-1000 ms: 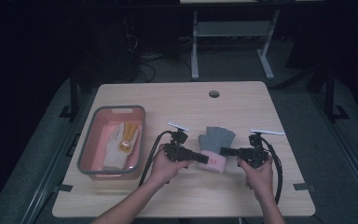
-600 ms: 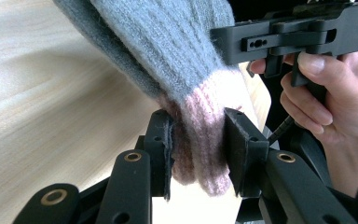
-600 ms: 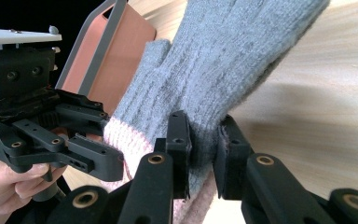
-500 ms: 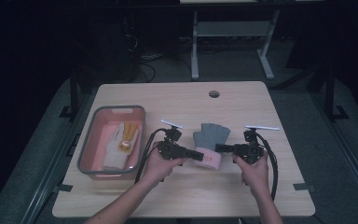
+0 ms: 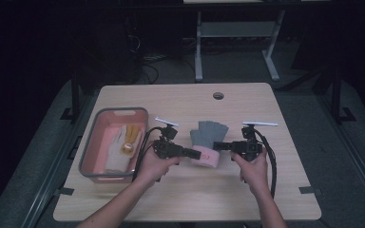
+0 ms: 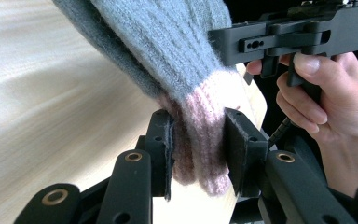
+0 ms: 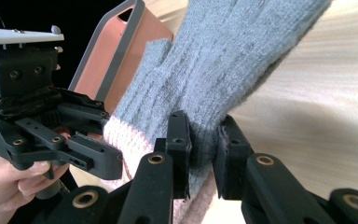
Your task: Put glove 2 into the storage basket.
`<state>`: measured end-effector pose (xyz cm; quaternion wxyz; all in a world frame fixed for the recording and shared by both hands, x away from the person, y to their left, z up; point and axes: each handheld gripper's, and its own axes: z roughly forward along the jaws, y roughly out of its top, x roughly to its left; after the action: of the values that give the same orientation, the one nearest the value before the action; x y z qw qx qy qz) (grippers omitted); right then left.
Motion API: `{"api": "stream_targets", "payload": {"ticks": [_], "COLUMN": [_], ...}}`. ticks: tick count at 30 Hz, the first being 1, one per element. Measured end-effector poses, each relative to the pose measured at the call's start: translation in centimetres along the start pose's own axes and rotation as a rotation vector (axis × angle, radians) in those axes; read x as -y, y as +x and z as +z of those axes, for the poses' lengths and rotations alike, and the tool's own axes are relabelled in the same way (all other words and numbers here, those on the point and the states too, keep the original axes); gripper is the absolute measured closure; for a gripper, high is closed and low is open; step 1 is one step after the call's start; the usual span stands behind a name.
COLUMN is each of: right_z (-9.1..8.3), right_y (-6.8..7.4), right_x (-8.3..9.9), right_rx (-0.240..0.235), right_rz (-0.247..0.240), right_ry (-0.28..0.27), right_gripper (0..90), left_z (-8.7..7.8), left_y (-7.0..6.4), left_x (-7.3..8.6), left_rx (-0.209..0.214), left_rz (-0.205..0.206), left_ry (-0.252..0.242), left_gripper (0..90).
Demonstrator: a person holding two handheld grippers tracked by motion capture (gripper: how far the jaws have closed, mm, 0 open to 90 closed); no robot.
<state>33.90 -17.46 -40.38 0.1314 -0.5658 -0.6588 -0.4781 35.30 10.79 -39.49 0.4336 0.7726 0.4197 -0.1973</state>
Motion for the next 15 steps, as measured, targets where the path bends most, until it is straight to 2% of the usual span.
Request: {"api": "stream_targets", "payload": {"ticks": [15], "right_z": [1.4], "right_y": [2.7], "right_x": [-2.0], "right_rx": [-0.022], "right_rz": [-0.047], "right_ry": [0.020], "right_gripper": [77.9], "left_z": [-3.3], "left_y": [0.2], "left_x": [-0.4], "left_rx": [-0.007], "left_rz": [0.008], "left_ry": [-0.041], "left_gripper": [65.2]}}
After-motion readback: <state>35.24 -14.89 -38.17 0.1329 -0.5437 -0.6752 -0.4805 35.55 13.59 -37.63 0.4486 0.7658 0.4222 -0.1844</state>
